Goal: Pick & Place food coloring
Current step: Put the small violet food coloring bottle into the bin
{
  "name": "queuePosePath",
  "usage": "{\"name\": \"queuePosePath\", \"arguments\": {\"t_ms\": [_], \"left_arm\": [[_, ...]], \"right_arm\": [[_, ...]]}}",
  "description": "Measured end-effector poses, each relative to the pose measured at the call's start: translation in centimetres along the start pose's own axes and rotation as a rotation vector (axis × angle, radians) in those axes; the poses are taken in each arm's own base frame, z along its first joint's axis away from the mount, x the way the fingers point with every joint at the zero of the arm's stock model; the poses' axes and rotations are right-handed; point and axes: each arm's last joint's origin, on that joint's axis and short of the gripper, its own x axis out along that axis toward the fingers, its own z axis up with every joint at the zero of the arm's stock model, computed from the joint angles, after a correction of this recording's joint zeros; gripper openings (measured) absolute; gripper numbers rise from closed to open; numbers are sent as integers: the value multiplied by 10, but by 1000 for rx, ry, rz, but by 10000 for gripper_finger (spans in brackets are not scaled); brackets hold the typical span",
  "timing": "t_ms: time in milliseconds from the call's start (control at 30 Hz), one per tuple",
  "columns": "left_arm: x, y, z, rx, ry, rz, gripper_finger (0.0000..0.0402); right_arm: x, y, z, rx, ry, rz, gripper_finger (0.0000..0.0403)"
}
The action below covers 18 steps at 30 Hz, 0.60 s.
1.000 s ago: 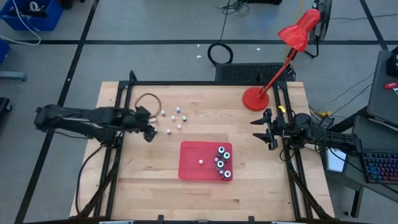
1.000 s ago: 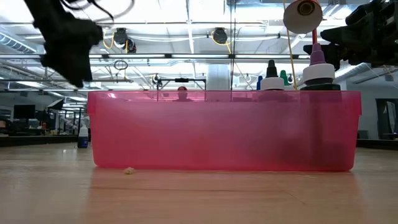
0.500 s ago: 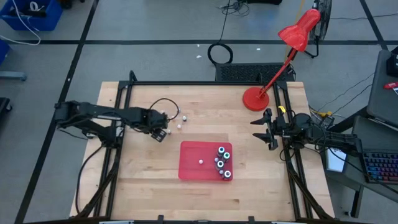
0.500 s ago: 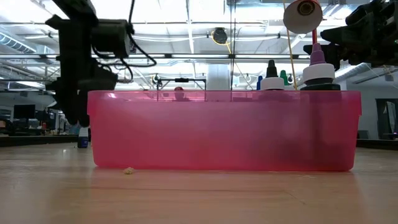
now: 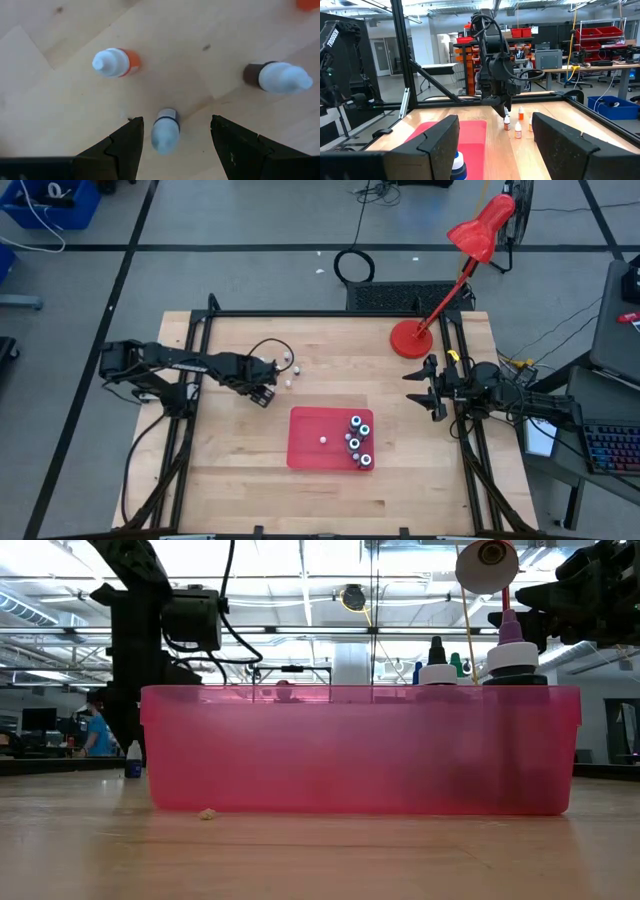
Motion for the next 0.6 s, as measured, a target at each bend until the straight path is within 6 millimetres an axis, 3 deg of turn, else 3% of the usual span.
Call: {"name": "queuePosePath", "arguments": {"t_ms": [600], "left_arm": [[0,3,-3,-20,36,35,232]], "right_arm": [[0,0,0,0,0,0,238]]}}
